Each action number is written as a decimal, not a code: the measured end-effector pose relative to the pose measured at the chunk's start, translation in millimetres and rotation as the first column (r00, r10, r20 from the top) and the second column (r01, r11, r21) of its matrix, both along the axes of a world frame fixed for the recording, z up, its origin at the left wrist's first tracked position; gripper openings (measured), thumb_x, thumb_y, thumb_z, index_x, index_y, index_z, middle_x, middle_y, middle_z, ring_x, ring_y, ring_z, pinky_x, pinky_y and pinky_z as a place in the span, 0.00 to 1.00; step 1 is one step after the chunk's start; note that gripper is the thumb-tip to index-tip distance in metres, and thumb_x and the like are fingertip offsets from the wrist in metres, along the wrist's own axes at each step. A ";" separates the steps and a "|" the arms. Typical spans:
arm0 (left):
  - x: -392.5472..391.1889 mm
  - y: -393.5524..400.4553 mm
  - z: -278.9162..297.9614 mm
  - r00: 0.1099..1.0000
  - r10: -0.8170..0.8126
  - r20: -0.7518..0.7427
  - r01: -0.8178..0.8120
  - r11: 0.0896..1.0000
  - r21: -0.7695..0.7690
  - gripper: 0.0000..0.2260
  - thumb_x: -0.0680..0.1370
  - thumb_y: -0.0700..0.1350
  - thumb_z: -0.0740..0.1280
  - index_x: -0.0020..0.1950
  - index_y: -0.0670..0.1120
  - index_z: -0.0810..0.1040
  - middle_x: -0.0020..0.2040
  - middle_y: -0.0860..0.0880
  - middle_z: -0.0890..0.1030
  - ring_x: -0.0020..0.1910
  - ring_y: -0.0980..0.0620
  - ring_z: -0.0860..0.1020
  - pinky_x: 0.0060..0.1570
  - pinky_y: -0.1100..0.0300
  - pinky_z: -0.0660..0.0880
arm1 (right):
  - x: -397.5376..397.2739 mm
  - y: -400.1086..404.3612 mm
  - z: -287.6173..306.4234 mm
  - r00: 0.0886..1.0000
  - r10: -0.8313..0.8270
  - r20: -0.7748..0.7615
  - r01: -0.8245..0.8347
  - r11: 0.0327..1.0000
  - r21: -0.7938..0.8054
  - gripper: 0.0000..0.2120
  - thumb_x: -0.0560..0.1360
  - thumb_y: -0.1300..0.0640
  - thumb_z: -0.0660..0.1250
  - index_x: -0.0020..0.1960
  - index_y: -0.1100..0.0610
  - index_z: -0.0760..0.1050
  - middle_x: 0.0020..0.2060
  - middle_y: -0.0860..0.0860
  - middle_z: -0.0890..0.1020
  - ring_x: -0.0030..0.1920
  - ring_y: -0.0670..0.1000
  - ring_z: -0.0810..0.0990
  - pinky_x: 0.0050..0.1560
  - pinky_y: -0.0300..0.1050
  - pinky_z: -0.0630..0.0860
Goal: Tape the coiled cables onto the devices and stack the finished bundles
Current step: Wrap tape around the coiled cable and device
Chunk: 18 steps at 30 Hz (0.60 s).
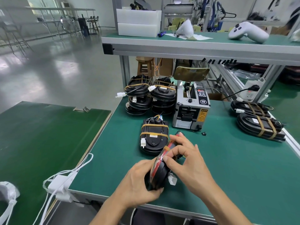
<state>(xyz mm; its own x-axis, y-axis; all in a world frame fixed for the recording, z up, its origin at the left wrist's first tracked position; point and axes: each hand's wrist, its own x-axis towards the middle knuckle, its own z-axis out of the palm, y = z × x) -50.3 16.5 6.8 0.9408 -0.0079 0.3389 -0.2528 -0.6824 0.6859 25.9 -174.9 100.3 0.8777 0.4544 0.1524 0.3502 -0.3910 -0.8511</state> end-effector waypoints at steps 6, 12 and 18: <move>-0.6 -0.7 1.6 1.000 0.000 -0.006 0.000 1.000 -0.003 0.30 0.68 0.47 0.80 0.69 0.61 0.77 0.59 0.67 0.80 0.58 0.59 0.80 0.58 0.67 0.75 | -0.1 0.9 -3.4 1.000 0.001 -0.006 -0.001 1.000 0.015 0.07 0.75 0.56 0.76 0.39 0.49 0.81 0.68 0.26 0.71 0.77 0.29 0.55 0.81 0.49 0.37; 0.8 0.1 -0.4 1.000 -0.001 0.006 0.001 1.000 -0.008 0.30 0.68 0.48 0.79 0.68 0.64 0.76 0.57 0.63 0.81 0.57 0.56 0.81 0.57 0.61 0.78 | 0.0 1.1 0.8 1.000 -0.001 -0.029 0.001 1.000 0.019 0.07 0.75 0.55 0.75 0.42 0.44 0.81 0.69 0.27 0.71 0.77 0.28 0.55 0.82 0.51 0.37; 1.4 0.6 -1.7 1.000 0.001 0.009 -0.001 1.000 -0.004 0.31 0.68 0.49 0.79 0.69 0.65 0.76 0.58 0.63 0.81 0.58 0.56 0.81 0.58 0.61 0.78 | 0.5 0.9 3.2 0.999 -0.002 -0.032 0.002 1.000 0.011 0.09 0.75 0.55 0.75 0.43 0.41 0.81 0.69 0.29 0.72 0.76 0.28 0.55 0.82 0.54 0.39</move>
